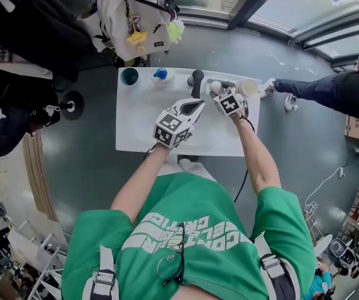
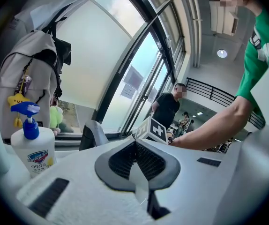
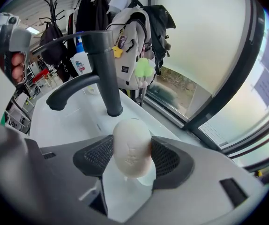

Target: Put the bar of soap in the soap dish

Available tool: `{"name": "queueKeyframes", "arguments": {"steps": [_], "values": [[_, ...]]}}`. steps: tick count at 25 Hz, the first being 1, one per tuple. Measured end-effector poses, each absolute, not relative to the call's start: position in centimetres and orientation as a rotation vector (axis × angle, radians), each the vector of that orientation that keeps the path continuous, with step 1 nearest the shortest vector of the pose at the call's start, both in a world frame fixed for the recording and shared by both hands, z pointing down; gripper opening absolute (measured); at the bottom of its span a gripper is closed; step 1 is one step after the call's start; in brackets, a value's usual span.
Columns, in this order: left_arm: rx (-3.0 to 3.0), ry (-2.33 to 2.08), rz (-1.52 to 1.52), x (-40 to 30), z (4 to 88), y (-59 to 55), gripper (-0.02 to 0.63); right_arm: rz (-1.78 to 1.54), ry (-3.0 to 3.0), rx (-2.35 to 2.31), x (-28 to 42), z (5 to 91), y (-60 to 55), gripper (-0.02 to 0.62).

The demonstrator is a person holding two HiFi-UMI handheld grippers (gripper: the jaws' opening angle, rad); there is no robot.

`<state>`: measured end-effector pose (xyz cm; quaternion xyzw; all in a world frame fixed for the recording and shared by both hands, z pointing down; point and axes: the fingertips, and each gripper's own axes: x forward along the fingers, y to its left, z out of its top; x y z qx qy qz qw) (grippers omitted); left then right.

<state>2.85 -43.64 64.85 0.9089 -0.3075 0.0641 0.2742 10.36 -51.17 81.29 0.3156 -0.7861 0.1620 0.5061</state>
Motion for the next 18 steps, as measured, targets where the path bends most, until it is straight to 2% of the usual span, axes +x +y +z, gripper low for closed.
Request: {"name": "queueKeyframes", "arguments": {"steps": [18], "values": [[2.399,-0.86,0.147,1.4,65.8,-44.3,0.005,0.219,-1.765,0.599,10.1,83.7,-51.6,0.255]]}}
